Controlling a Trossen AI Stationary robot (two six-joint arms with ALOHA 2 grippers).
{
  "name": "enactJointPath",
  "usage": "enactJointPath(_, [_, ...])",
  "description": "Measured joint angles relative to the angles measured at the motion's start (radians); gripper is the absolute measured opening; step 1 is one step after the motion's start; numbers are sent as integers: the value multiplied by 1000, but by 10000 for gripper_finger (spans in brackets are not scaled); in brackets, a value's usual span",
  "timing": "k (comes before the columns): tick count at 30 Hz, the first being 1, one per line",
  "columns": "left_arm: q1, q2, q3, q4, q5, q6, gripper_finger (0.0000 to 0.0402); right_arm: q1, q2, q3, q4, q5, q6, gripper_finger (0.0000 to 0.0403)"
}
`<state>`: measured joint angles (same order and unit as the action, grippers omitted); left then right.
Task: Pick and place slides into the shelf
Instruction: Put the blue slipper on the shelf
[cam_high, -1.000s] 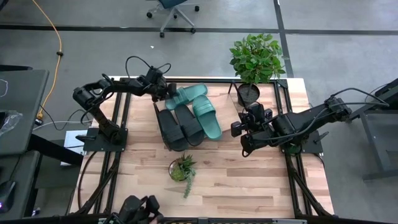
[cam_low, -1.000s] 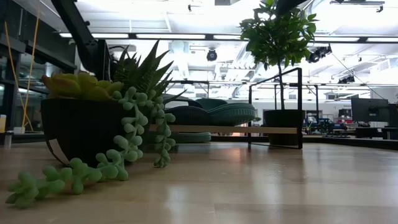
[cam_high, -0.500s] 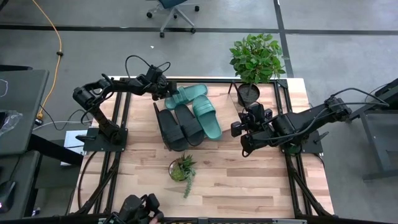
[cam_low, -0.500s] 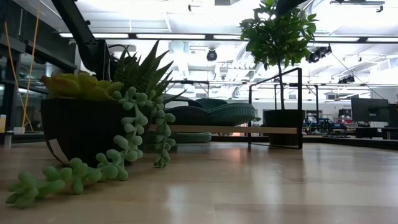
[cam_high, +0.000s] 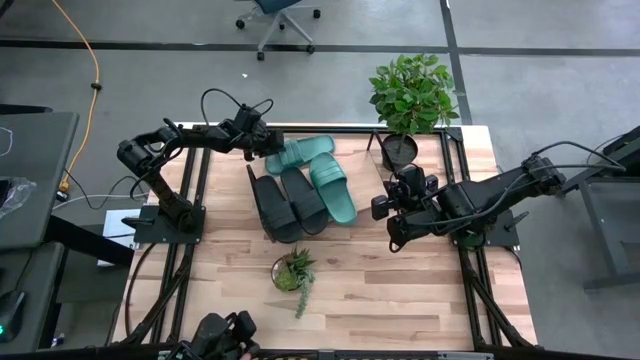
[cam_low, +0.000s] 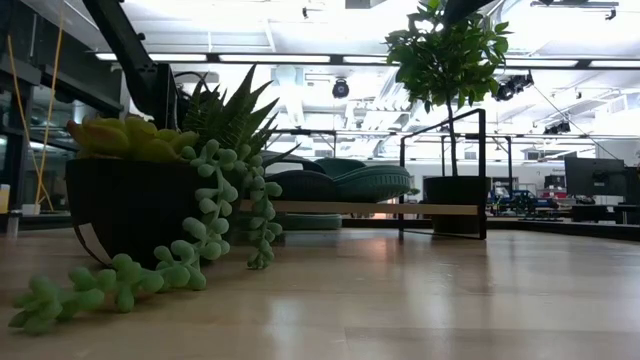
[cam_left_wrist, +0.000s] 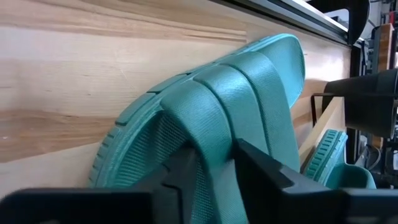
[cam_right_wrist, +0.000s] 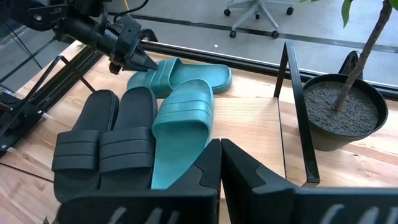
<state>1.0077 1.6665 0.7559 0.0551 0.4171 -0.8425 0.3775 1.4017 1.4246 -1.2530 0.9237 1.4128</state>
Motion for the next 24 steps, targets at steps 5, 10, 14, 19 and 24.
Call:
enactJointPath(5, [0,0,0,2,-4,0,48,0,0,0,-6,0,0,1])
enactJointPath(10, [0,0,0,4,-3,5,9,0,0,0,-8,0,0,1])
enactJointPath(14, [0,0,0,5,-3,7,10,0,0,0,-8,0,0,1])
enactJointPath(19, [0,0,0,8,3,7,8,0,0,0,-8,0,0,1])
enactJointPath(24, [0,0,0,60,43,7,7,0,0,0,-8,0,0,1])
